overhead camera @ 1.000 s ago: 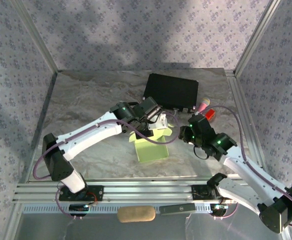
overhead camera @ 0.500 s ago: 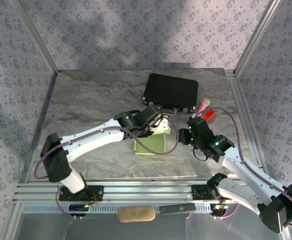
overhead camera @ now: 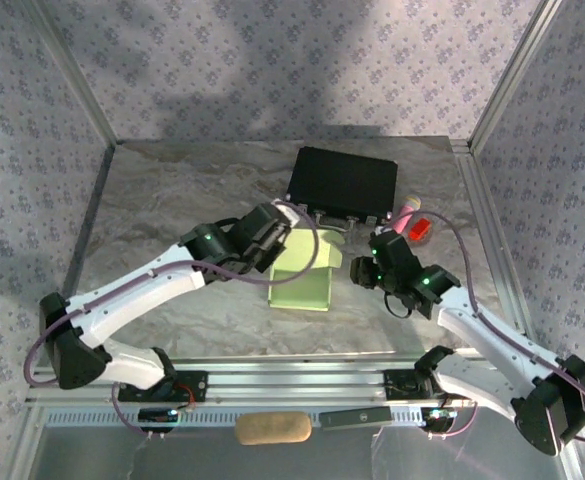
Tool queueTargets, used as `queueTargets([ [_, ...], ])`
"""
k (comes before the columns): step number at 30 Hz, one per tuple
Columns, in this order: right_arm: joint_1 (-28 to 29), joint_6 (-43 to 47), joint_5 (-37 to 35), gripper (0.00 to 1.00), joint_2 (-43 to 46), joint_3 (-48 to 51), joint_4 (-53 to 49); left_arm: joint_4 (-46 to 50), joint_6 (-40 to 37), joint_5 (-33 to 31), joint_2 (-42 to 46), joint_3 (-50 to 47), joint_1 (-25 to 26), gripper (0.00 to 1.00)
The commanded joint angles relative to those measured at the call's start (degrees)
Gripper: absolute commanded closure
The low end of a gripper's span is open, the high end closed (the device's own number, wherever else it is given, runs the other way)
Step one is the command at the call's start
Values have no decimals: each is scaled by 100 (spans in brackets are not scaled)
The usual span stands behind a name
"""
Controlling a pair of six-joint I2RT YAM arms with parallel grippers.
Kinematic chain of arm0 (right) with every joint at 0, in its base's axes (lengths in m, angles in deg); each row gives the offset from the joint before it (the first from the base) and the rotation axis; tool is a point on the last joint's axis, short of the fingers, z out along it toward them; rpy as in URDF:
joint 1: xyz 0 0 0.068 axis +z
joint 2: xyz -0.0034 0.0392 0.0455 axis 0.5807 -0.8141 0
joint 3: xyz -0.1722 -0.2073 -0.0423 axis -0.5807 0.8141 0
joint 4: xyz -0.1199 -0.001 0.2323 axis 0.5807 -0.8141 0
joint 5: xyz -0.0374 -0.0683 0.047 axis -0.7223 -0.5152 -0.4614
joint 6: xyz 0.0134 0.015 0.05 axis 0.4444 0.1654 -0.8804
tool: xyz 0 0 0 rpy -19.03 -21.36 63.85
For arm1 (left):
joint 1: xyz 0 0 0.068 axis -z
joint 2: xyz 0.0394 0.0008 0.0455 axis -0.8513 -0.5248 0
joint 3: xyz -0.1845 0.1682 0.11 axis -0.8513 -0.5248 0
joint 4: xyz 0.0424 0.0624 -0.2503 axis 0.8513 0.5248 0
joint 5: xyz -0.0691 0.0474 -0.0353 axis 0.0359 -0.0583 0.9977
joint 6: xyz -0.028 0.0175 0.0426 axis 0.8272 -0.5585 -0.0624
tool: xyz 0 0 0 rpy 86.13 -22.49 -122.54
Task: Fold the paper box
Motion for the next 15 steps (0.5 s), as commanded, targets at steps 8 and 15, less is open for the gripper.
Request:
queueTargets([
  [8,-230,971,73,49,-734,-576,378,-1314,-607,1482,-106,-815,-674,47],
  [15,-291,1182,510,49,-1151,-680,687,-1696,-740,1440,-595,-837,-714,48],
])
